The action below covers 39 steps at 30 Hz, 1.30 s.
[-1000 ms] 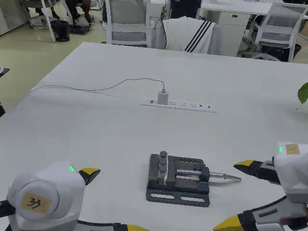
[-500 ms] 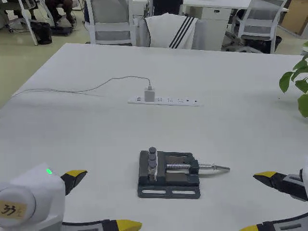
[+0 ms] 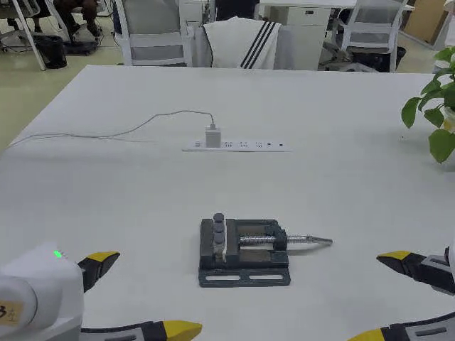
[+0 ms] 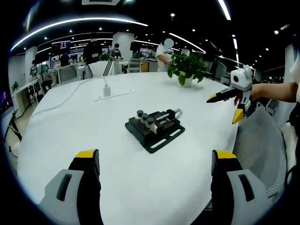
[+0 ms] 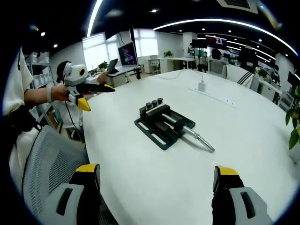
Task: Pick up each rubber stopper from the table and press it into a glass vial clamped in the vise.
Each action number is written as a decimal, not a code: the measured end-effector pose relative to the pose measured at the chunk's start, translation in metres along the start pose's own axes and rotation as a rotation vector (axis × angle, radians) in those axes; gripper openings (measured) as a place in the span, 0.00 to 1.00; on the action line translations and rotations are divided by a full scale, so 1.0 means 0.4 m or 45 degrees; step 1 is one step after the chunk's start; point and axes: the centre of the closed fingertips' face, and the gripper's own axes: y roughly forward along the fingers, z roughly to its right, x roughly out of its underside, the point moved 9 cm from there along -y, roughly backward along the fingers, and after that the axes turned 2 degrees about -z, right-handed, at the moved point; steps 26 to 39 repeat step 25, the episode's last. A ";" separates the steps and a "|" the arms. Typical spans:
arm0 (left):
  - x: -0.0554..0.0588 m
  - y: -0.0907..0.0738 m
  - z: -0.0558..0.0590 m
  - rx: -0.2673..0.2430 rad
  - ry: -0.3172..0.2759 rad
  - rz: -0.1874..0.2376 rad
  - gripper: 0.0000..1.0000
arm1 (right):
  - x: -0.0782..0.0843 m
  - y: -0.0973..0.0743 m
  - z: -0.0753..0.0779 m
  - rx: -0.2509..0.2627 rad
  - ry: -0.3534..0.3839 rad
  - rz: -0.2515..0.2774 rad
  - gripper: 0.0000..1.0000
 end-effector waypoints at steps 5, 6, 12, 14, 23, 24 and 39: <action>-0.001 -0.002 0.000 0.004 0.006 -0.003 0.99 | 0.009 -0.011 -0.008 0.018 0.015 0.016 0.99; -0.001 -0.002 0.000 0.006 0.008 -0.004 0.99 | 0.011 -0.013 -0.009 0.022 0.017 0.017 0.99; 0.005 -0.006 0.002 0.011 0.006 -0.009 0.99 | 0.023 -0.021 -0.020 0.042 0.036 0.033 0.99; 0.008 -0.008 0.003 0.009 0.011 -0.016 0.99 | 0.024 -0.023 -0.023 0.049 0.050 0.050 0.99; 0.008 -0.020 0.025 0.011 0.003 -0.016 0.99 | 0.038 -0.024 -0.027 0.048 0.033 0.028 0.99; 0.007 -0.023 0.027 0.012 0.004 -0.012 0.99 | 0.039 -0.024 -0.028 0.048 0.034 0.025 0.99; 0.007 -0.028 0.030 0.014 0.000 0.003 0.99 | 0.039 -0.026 -0.031 0.046 0.033 0.014 0.99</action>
